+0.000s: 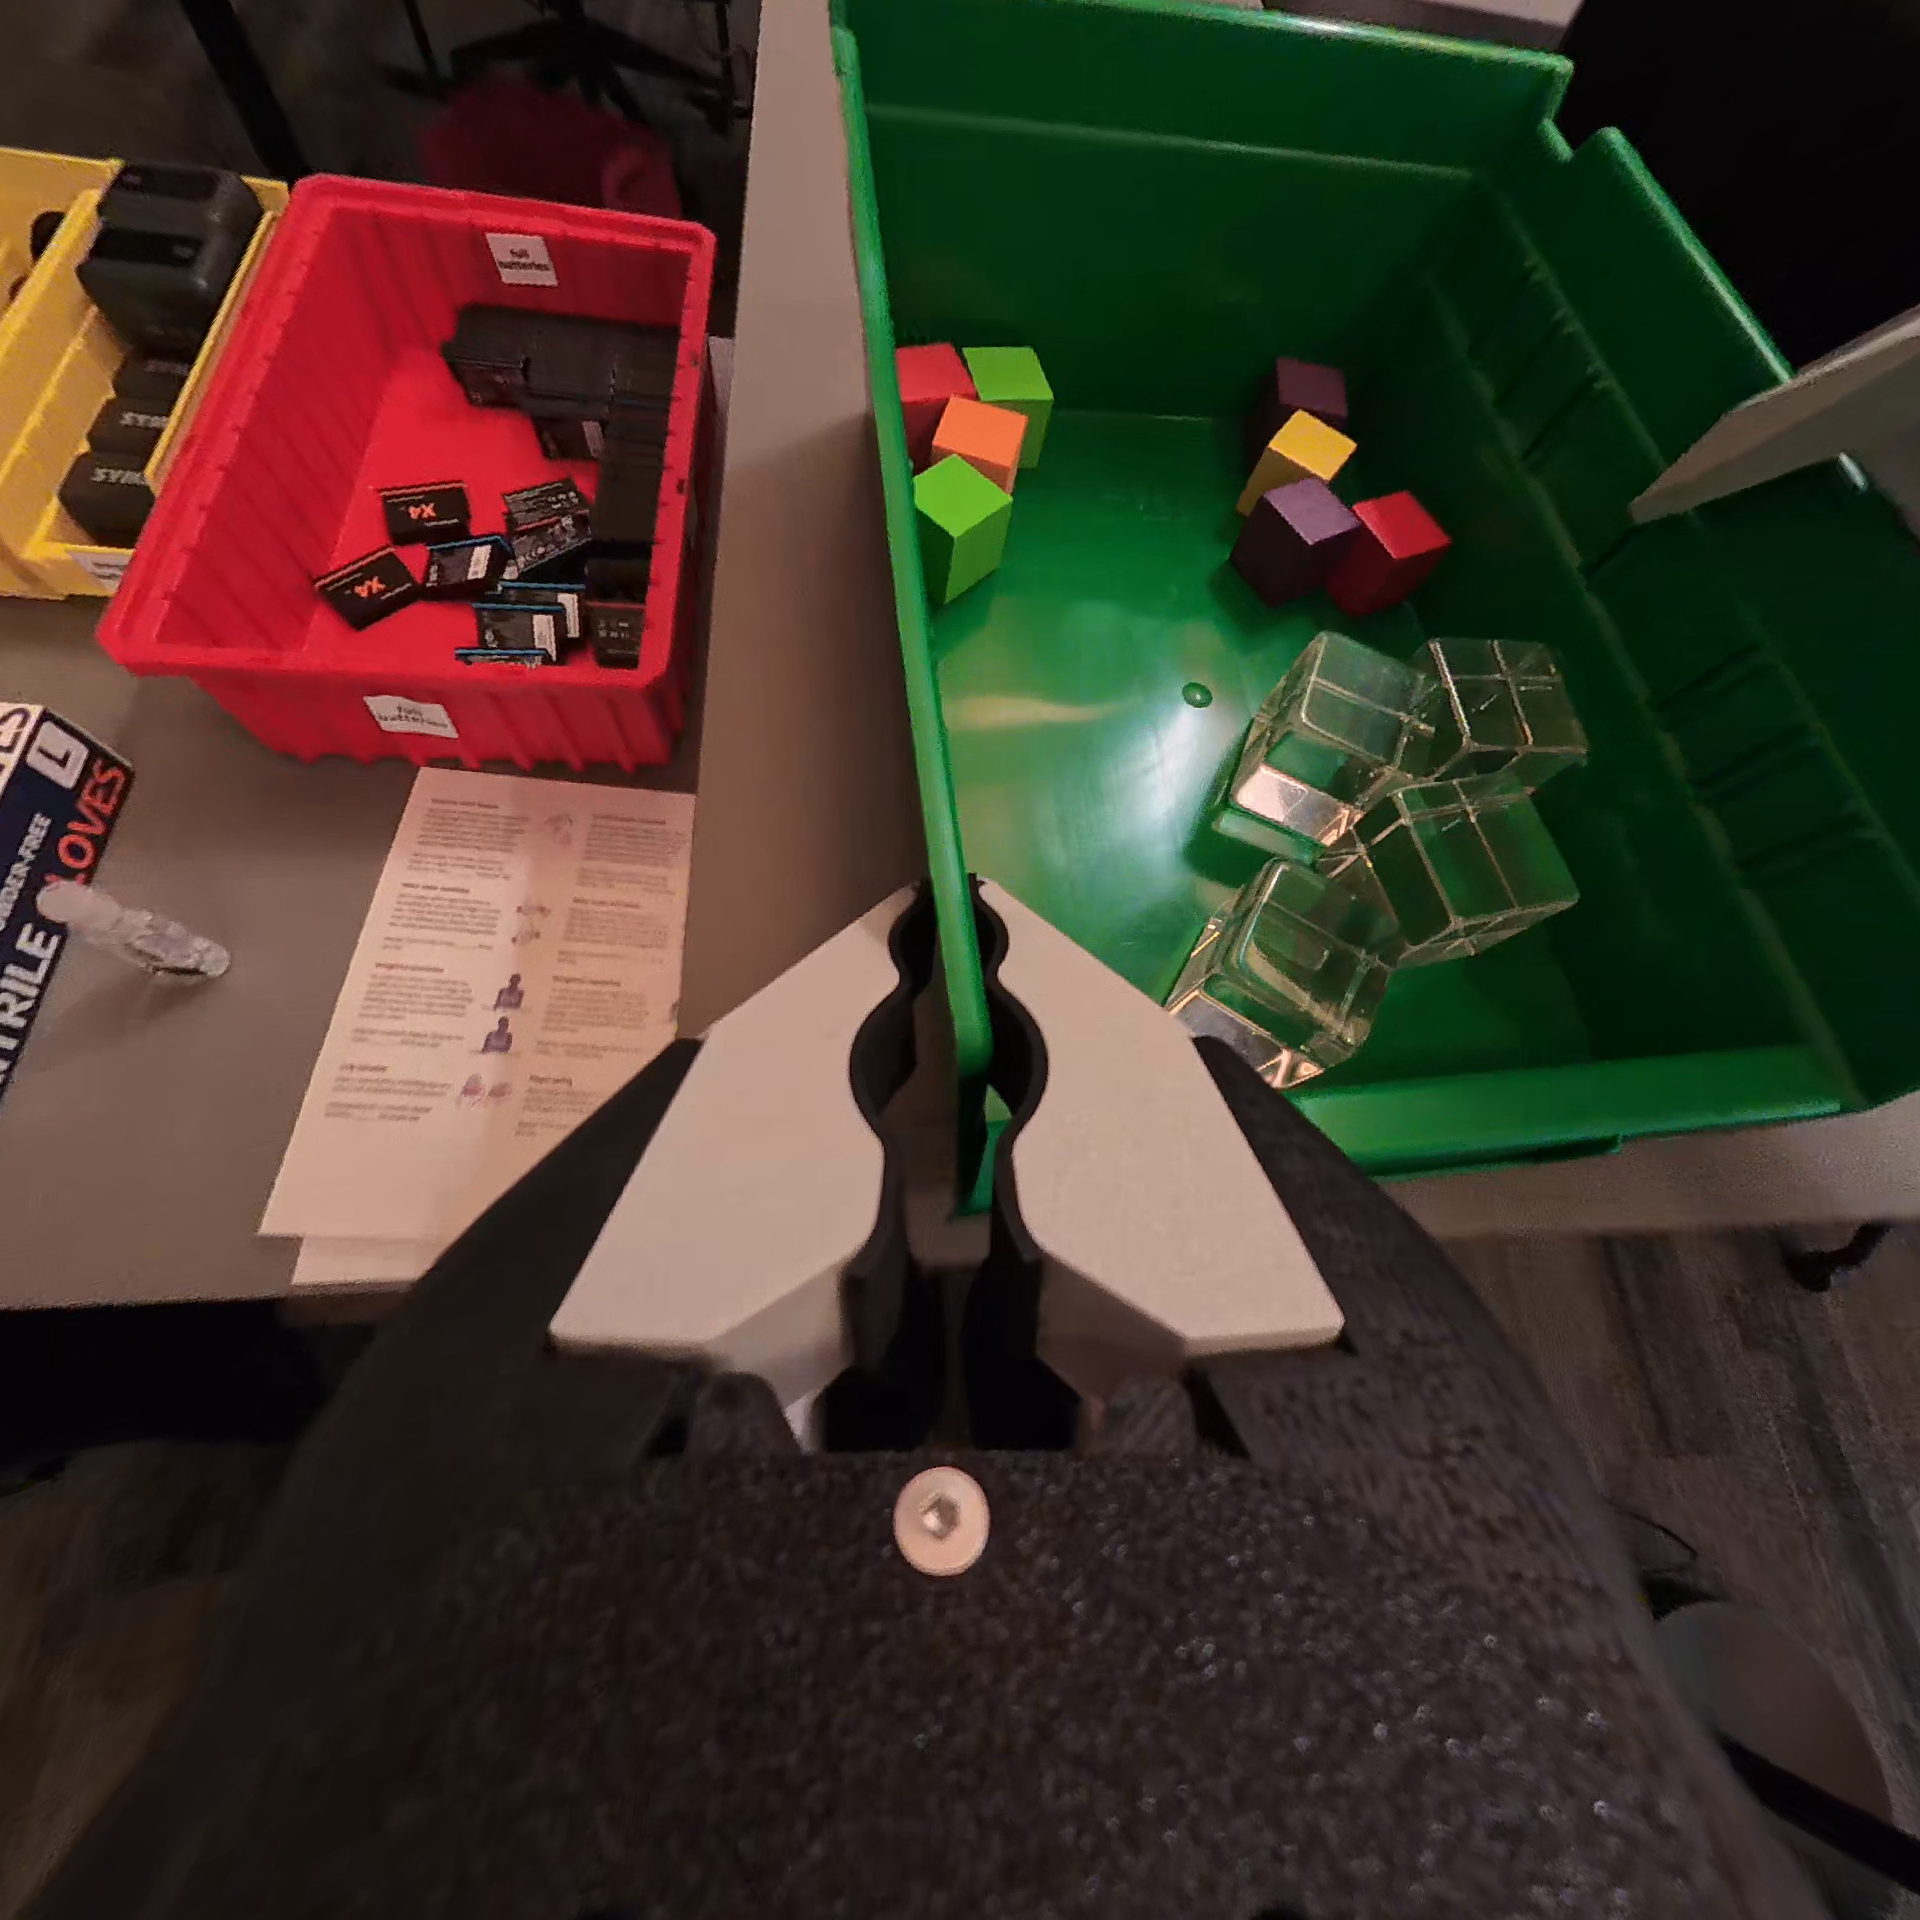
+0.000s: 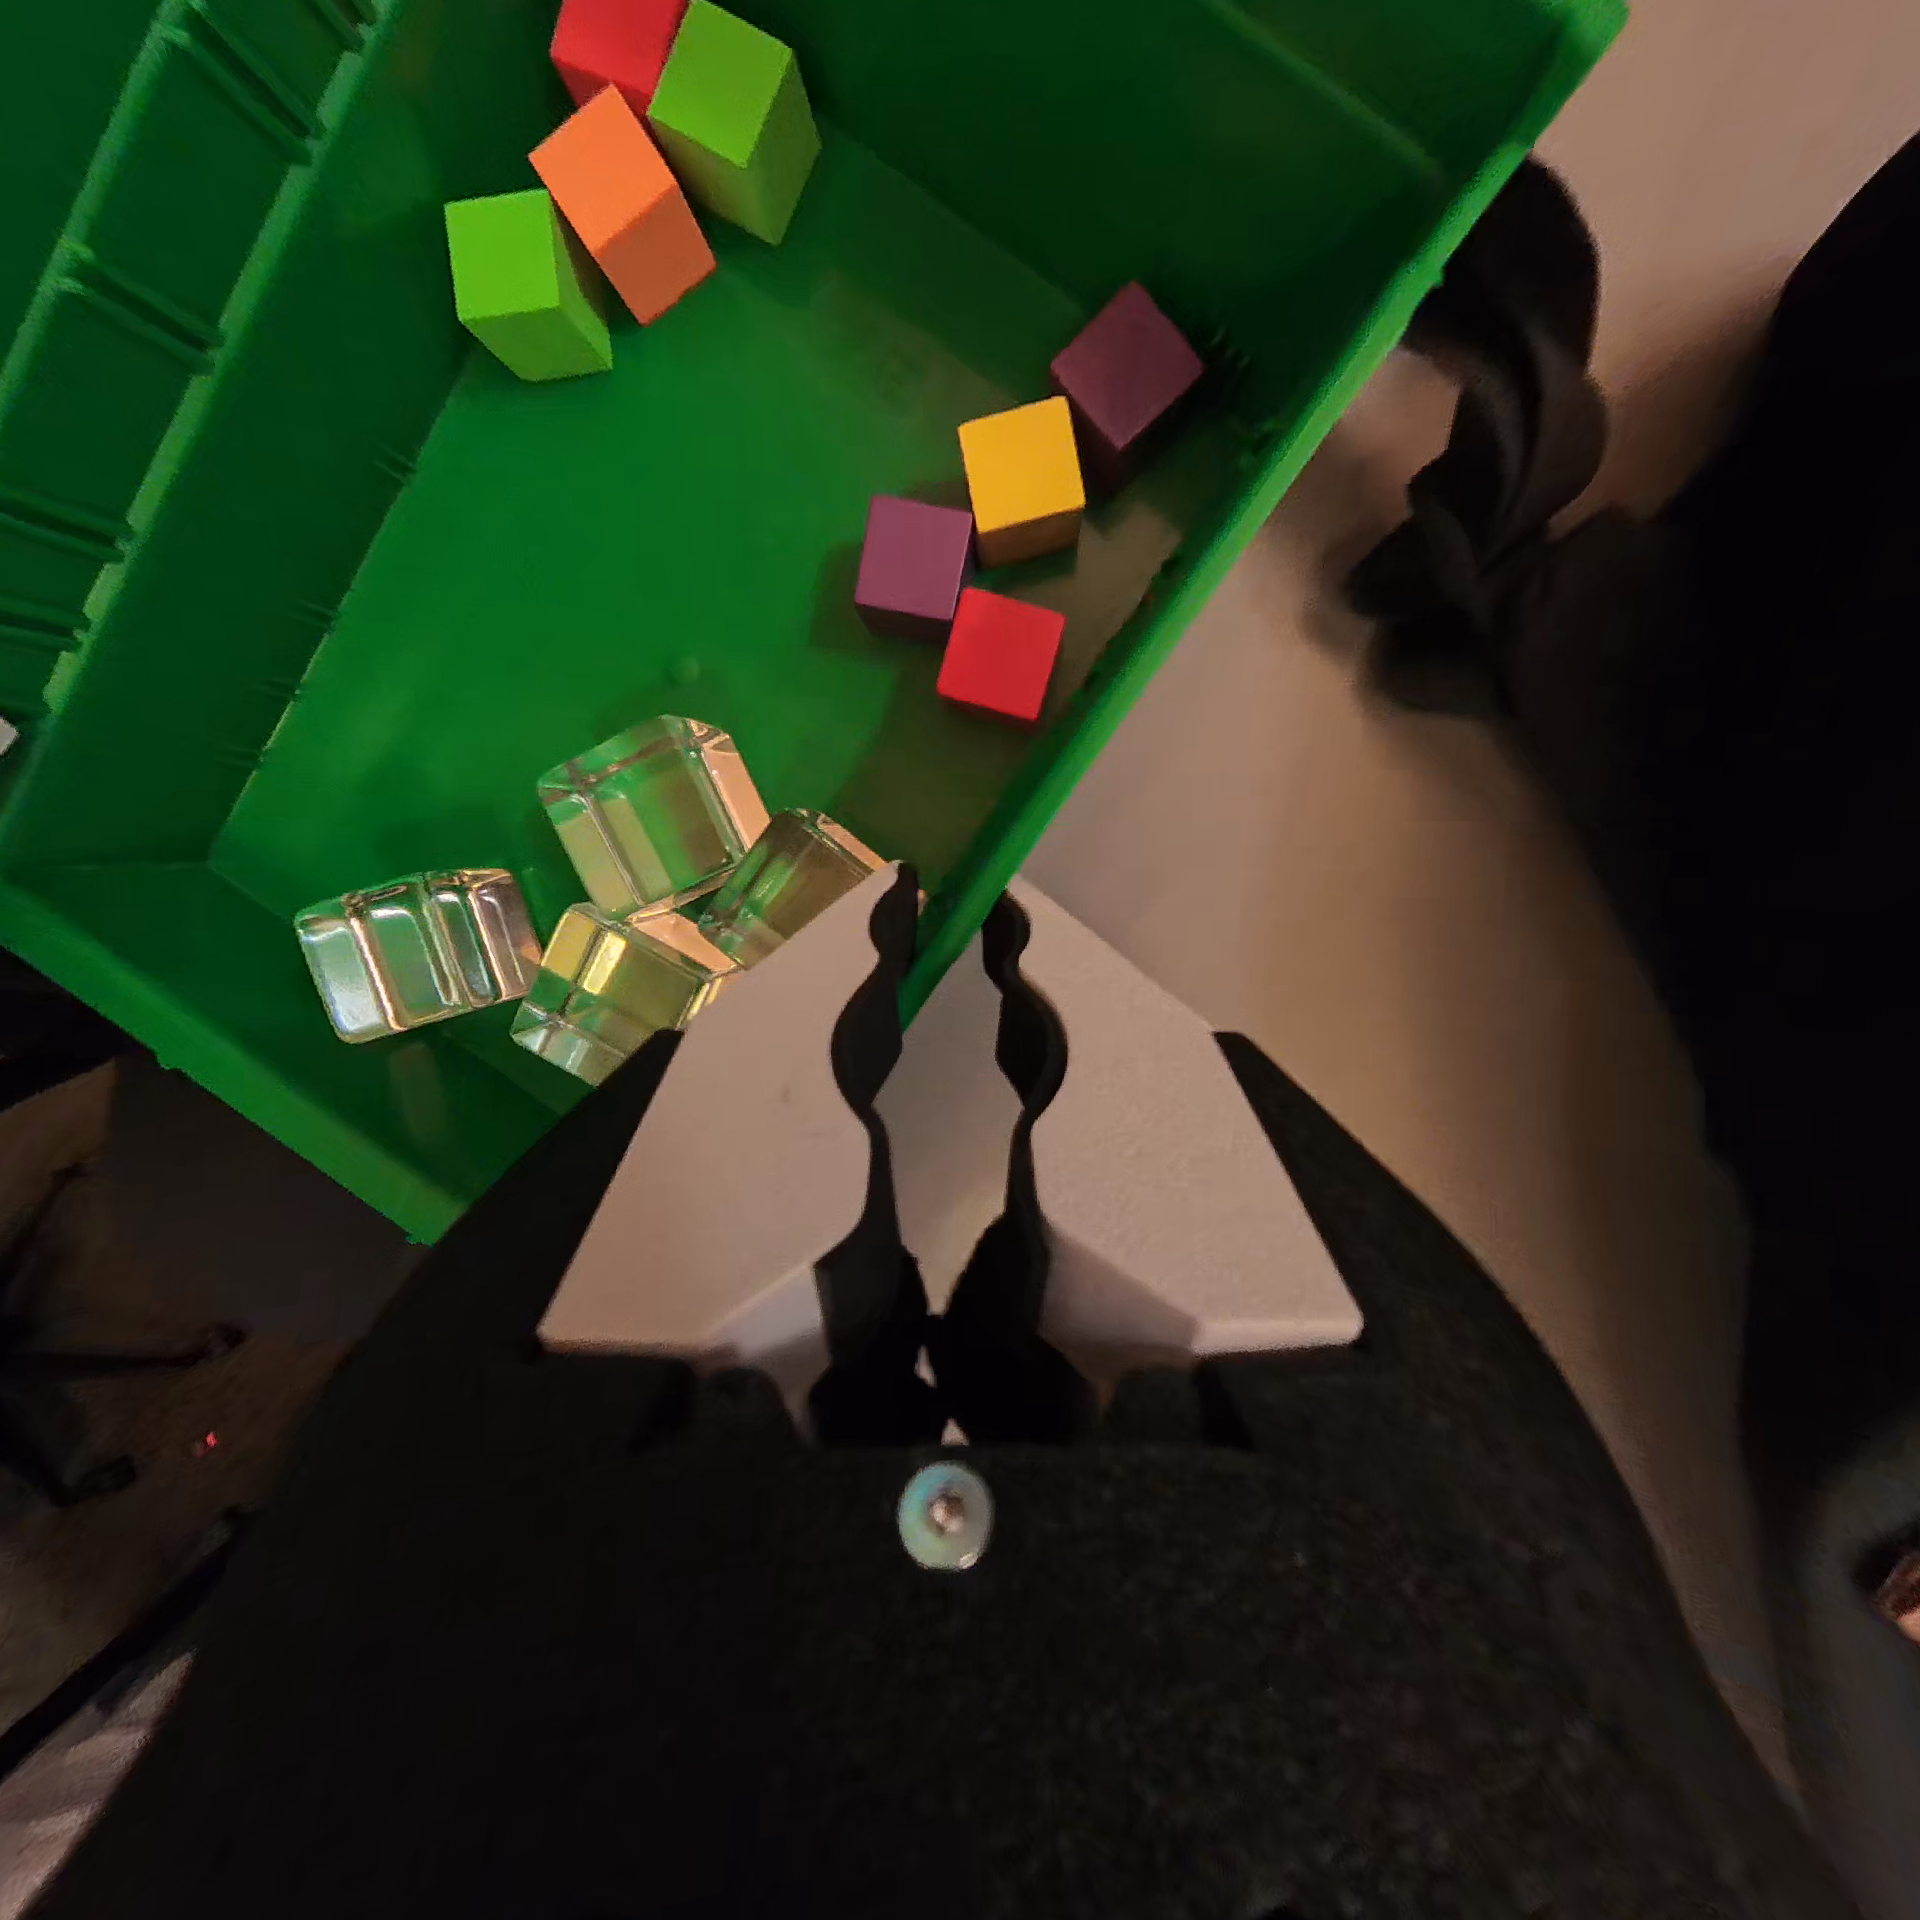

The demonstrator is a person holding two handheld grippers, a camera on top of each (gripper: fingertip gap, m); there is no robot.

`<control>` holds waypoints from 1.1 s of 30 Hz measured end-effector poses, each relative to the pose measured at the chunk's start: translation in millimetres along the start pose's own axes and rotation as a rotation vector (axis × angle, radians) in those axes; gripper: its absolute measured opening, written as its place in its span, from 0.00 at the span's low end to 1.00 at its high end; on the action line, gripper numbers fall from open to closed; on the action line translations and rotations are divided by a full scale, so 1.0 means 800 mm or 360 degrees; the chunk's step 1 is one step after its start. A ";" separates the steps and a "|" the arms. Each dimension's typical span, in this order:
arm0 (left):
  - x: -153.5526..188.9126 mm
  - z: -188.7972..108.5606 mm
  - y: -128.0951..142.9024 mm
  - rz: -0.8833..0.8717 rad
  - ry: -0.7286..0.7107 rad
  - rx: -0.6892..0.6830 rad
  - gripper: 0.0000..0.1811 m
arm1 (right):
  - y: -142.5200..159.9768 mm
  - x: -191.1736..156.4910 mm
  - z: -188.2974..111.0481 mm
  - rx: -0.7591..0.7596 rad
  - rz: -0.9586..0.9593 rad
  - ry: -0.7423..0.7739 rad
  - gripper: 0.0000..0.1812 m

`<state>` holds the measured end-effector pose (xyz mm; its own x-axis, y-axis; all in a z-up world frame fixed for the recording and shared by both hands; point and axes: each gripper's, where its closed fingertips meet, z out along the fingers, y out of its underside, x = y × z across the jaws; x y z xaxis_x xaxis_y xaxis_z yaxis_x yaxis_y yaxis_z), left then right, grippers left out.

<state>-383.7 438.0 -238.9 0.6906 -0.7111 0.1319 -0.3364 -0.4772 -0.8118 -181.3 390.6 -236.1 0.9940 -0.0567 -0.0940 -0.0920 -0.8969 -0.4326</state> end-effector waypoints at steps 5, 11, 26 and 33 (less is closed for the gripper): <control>0.006 0.028 -0.030 -0.0108 0.0146 -0.0033 0.13 | -0.018 0.021 -0.048 0.0341 0.0058 -0.0036 0.19; 0.020 -0.058 -0.053 -0.0156 0.0176 0.0237 0.25 | 0.104 0.035 -0.216 0.1093 0.0169 -0.0113 0.24; 0.208 -0.069 -0.002 0.0059 0.0456 0.0148 0.25 | 0.601 0.318 -0.414 0.1348 0.0851 0.0962 0.33; 0.309 -0.016 -0.056 0.0102 0.0273 0.0234 0.25 | 0.608 0.453 -0.401 0.1275 0.0684 0.0904 0.39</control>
<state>-206.2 277.0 -163.0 0.5476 -0.8209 0.1622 -0.2705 -0.3572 -0.8940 153.3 -207.2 -192.9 0.7319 -0.6804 -0.0370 -0.2481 -0.2154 -0.9445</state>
